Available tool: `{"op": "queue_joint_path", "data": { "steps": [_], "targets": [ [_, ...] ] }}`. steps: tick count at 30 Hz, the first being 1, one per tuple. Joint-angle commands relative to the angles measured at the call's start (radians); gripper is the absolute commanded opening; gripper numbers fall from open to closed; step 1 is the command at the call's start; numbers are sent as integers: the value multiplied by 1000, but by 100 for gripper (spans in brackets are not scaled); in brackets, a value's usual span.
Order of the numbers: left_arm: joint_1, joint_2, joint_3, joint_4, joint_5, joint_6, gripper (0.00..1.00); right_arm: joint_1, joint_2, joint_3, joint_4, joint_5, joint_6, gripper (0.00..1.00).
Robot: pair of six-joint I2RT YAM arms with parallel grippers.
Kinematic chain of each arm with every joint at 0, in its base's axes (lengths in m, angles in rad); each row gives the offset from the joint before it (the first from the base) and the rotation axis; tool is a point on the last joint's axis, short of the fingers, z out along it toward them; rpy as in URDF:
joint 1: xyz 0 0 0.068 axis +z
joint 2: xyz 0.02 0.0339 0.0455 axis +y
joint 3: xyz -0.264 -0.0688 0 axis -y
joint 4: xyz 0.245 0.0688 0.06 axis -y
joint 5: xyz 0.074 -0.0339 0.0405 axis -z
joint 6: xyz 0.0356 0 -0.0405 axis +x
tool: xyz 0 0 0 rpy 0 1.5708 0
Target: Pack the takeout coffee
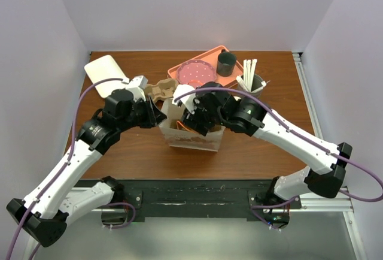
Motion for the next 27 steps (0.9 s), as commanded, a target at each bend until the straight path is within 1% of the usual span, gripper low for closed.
{"op": "queue_joint_path", "data": {
  "steps": [1,3,5,6,9,11,14,15,19,22,27],
  "targets": [
    [-4,-35,-14,9,9,13,29,52,-60,-47,40,-52,32,19],
    [-3,-31,-4,-7,9,28,41,90,-63,-55,46,-30,48,18],
    [-3,-20,9,-27,23,56,45,118,-68,-67,49,7,66,18],
    [-4,-14,15,-37,26,62,46,150,-72,-84,49,45,71,18],
    [-4,5,41,-85,41,83,49,196,-89,-111,52,75,100,18],
    [-4,14,61,-123,45,97,52,208,-106,-147,50,87,112,18],
    [-6,19,87,-160,54,129,61,222,-131,-194,47,84,120,18],
    [-4,16,90,-163,61,145,62,225,-135,-208,46,87,121,18],
    [-6,12,90,-179,123,175,62,228,-154,-214,40,89,125,18],
    [-7,-9,66,-180,184,174,57,239,-164,-225,21,93,128,18],
    [-15,-93,-2,-159,233,154,41,290,-189,-300,18,151,118,17]
  ]
}}
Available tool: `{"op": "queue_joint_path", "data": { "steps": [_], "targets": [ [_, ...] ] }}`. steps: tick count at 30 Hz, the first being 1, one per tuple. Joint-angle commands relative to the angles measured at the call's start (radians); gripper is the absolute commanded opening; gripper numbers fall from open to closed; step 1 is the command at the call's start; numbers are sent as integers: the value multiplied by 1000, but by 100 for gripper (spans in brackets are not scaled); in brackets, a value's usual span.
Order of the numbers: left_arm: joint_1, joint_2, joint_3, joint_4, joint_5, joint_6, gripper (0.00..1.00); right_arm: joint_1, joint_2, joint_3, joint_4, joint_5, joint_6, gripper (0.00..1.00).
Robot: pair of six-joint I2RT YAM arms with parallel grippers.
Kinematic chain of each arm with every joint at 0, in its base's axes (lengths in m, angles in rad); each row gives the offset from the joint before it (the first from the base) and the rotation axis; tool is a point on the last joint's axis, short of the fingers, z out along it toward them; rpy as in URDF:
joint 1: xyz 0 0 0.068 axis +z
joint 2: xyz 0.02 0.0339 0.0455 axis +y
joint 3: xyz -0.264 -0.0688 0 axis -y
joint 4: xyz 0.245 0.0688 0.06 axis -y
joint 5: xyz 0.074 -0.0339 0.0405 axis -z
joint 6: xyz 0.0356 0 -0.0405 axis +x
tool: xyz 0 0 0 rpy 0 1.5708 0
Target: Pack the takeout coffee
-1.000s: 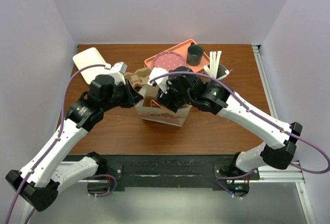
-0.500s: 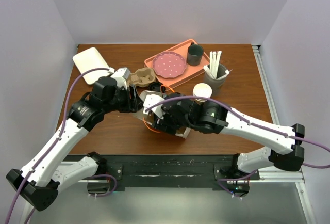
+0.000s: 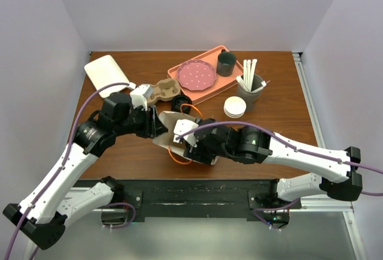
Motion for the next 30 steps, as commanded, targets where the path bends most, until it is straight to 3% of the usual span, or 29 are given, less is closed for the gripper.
{"op": "queue_joint_path", "data": {
  "steps": [1,3,4,7,15,26,27,28,30],
  "targets": [
    [-8,-88,-74,31,93,12,33,40,-37,-63,10,75,2,17],
    [-13,-123,-106,66,107,-2,26,46,-43,-89,22,121,-3,17],
    [-13,-135,-138,85,111,-8,14,46,-43,-94,30,145,-11,17],
    [-16,-164,-175,135,96,-28,0,46,-34,-103,53,234,-50,17],
    [-19,-292,-264,235,2,-22,0,45,-22,-120,145,293,-123,17],
    [-19,-333,-325,248,42,64,0,45,-10,-104,180,123,-233,16],
    [-18,-320,-316,237,44,64,3,46,1,-98,165,112,-233,16],
    [-19,-313,-309,231,44,60,25,48,18,-92,142,107,-227,15],
    [-19,-304,-286,193,38,37,42,65,21,-103,134,106,-222,15]
  ]
}}
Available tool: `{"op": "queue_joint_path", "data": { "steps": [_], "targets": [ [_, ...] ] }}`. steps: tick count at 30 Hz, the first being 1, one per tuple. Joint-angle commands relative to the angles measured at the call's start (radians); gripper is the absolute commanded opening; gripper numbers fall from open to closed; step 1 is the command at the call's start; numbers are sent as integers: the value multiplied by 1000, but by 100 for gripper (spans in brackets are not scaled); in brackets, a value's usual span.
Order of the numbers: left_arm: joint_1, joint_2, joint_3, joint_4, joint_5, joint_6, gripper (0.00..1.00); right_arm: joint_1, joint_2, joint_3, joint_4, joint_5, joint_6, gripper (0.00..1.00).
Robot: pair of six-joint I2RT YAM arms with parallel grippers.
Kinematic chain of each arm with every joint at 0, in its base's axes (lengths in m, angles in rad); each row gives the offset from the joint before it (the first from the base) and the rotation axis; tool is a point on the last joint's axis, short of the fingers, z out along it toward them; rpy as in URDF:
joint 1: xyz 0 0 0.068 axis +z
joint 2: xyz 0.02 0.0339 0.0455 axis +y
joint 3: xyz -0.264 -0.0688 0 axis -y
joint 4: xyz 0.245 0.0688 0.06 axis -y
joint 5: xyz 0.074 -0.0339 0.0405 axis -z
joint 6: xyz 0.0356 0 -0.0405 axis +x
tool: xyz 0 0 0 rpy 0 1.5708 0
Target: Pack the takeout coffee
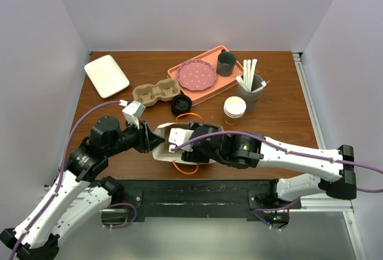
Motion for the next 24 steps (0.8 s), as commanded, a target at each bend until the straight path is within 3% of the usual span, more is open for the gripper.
{"op": "queue_joint_path", "data": {
  "steps": [1,5,14,20,24],
  "targets": [
    [-1,22,32,-36,-6,-7,48,26,20,8,-9,-26,-34,15],
    [-1,3,59,-127,-9,-34,55,58,12,-20,-11,10,-3,14],
    [0,-1,86,-187,61,-36,52,69,12,-78,24,37,14,14],
    [-1,3,86,-202,121,-12,39,72,12,-100,57,88,-8,13],
    [0,0,83,-210,127,4,20,71,29,-103,67,132,-25,13]
  ]
}}
